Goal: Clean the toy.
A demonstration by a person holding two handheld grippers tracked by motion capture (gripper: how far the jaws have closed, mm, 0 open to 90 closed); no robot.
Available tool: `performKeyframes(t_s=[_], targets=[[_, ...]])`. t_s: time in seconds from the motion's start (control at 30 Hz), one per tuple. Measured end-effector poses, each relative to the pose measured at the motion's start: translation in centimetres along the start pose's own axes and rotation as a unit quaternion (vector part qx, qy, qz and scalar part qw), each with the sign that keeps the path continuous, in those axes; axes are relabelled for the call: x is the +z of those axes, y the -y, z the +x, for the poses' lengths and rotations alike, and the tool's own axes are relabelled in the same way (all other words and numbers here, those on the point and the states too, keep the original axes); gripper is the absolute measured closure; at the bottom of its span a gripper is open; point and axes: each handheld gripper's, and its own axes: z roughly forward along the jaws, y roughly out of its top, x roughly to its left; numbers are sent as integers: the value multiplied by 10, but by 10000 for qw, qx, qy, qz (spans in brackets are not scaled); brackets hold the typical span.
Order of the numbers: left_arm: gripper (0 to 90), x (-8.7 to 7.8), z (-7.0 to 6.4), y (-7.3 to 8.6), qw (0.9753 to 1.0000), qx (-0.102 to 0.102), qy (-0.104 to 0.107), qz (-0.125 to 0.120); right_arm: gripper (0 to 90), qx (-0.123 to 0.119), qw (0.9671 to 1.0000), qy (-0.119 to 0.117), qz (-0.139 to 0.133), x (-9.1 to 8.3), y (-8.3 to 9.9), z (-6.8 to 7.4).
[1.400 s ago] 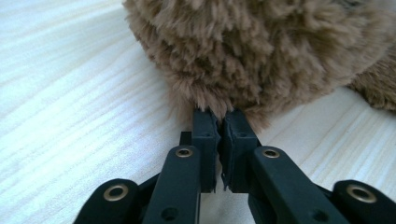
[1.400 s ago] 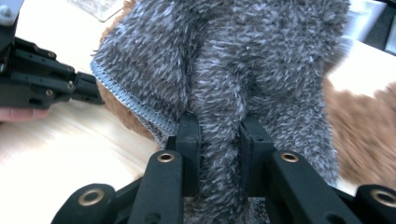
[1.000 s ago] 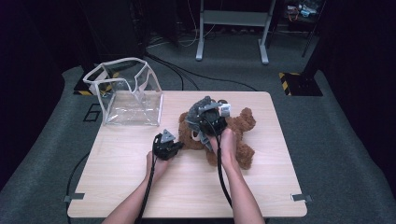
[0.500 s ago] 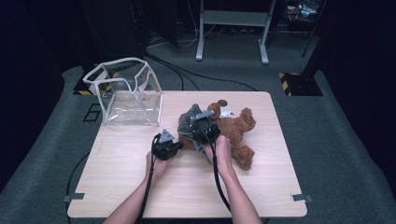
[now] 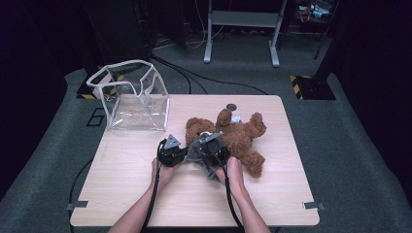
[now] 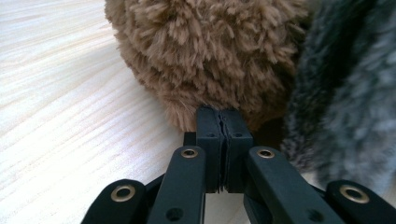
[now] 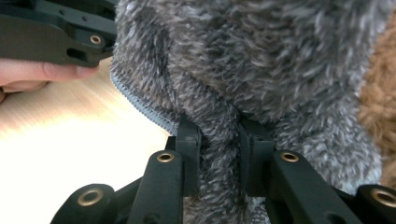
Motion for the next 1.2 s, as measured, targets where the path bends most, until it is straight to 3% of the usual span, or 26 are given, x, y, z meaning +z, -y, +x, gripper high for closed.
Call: performKeyframes(t_s=[0.03, 0.13, 0.27, 0.4, 0.5, 0.57, 0.67, 0.8, 0.9, 1.0, 1.2], targets=[[881, 0, 0, 0, 10000, -2, 5, -12, 731, 8, 10000, -16, -47, -5, -1, -1], [881, 0, 0, 0, 10000, 31, -5, 1, 731, 80, 9983, 116, -565, -32, -13, -6], [881, 0, 0, 0, 10000, 43, -22, 2, 730, 290, 9935, 441, -1011, -61, -40, -18], [881, -1, -1, 0, 10000, 58, -14, 14, 728, 361, 9922, 592, -1038, -53, -66, -30], [881, 0, -2, 0, 10000, -6, -16, -12, 726, 496, 9936, 623, -804, -33, -76, -36], [881, 0, -2, 0, 10000, 21, -3, -1, 726, 436, 9959, 556, -570, -19, -76, -38], [886, 0, -3, 1, 10000, 26, 5, -34, 727, 375, 9963, 519, -576, -17, -70, -30], [887, -1, -2, 0, 10000, 87, 10, 5, 726, -60, 9971, 513, -560, -27, -61, -13], [888, -2, -2, 0, 9999, 109, 6, 11, 725, -335, 9978, 429, -377, -25, -54, 1], [895, -1, -1, 0, 10000, 86, -4, 4, 726, -312, 9985, 381, -237, -16, -45, 9], [900, -2, -1, 0, 9999, 155, 0, 19, 726, -241, 9991, 166, -316, -10, -22, 15]])
